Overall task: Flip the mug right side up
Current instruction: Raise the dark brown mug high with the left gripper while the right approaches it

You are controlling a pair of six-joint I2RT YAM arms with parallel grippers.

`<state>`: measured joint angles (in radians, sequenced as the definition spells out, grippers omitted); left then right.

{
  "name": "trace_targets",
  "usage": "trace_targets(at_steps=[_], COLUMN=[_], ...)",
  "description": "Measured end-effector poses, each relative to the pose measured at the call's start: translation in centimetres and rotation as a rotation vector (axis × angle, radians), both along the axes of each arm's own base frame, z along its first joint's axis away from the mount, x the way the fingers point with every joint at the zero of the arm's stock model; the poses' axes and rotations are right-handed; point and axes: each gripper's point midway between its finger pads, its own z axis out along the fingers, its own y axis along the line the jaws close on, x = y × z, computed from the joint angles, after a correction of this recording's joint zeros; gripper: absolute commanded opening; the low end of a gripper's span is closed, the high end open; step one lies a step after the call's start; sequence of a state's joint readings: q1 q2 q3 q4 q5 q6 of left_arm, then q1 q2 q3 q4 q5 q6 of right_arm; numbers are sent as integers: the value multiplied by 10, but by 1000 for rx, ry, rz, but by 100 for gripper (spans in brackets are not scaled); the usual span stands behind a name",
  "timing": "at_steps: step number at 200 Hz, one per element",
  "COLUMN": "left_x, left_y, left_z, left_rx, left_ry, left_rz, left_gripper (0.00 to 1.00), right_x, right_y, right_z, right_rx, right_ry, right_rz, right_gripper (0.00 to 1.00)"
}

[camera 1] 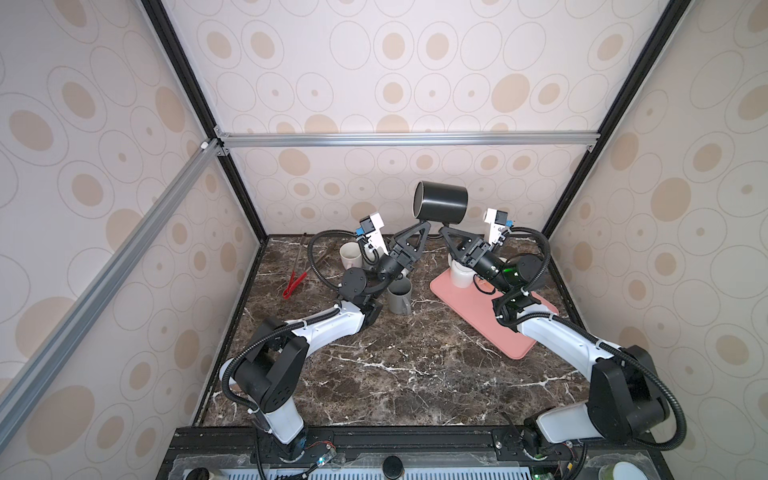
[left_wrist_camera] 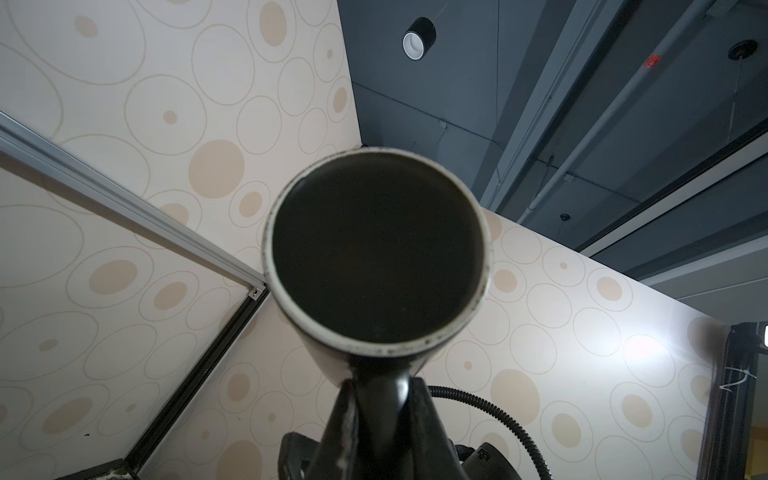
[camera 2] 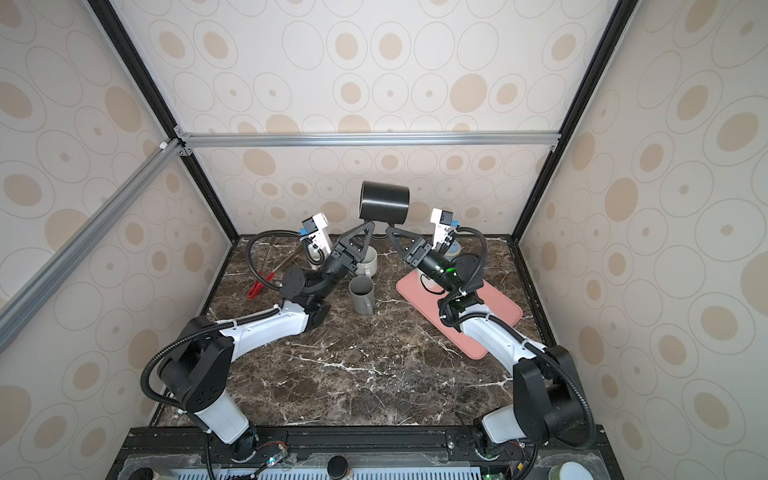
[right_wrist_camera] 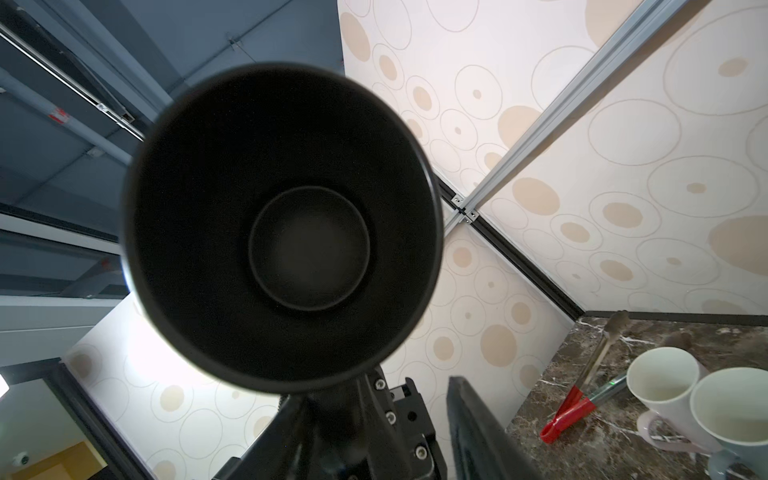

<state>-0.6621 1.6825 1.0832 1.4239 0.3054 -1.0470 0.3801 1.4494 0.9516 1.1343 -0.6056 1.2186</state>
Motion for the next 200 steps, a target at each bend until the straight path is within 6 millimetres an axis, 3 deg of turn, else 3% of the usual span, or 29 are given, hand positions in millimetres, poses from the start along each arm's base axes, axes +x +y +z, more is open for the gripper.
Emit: trace_targets(at_steps=[15,37,96,109,148,164,188,200], left_x=[0,0,-1,-1,-1,-3,-9,-12], left_y=[0,1,4,7,18,22,30,33], left_z=[0,0,2,1,-5,-6,-4,-3], left_rx=[-5,-7,-22,-21,-11,-7,22,45], left_ry=[4,7,20,24,42,47,37,29], left_rz=[-4,-7,-17,-12,10,14,31,36], left_gripper=[0,0,0,0,0,12,43,53], right_x=[0,-2,-3,-2,-4,-7,-10,-7], right_y=[4,11,23,26,34,38,44,42], right_z=[5,11,17,17,11,12,15,17], right_rx=[22,44,63,67,64,59,60,67], right_ry=[-8,-19,-56,-56,-45,-49,-58,-57], right_rz=[20,51,94,105,133,149,167,149], right_gripper=[48,33,4,0,0,0,0,0])
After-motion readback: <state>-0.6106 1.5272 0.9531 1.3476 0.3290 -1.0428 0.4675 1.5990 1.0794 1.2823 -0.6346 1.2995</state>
